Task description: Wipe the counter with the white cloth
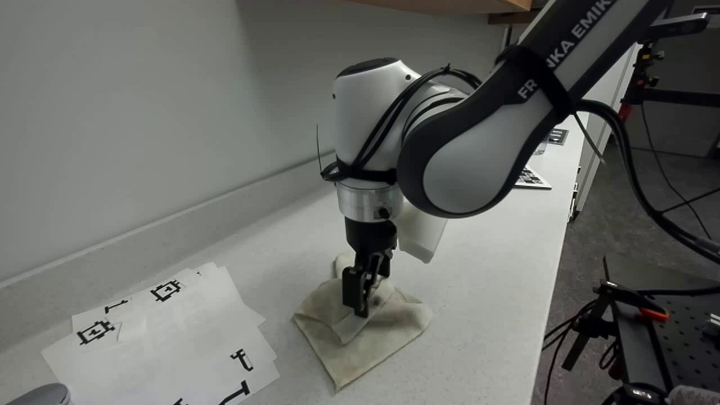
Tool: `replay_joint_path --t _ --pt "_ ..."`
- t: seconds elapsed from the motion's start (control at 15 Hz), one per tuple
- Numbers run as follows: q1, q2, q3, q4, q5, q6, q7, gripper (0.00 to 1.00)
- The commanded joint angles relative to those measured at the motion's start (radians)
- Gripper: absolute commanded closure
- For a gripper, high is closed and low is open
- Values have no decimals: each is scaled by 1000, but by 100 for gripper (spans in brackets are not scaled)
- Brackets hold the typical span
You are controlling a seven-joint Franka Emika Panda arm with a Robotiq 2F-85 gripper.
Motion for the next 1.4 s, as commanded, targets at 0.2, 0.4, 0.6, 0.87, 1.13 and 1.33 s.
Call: replay_joint_path --t 0.2,0.4,0.6,0.87,1.13,1.33 --pt "51 92 -38 105 -22 -1 -24 0" --pt "56 127 -56 134 -20 2 -19 26" --pt "54 126 -60 143 -10 12 -19 49" --pt "46 104 -63 134 -4 21 -19 79" --pt "33 81 -79 107 -1 40 -14 100" --pt "22 66 -96 87 5 59 -10 98"
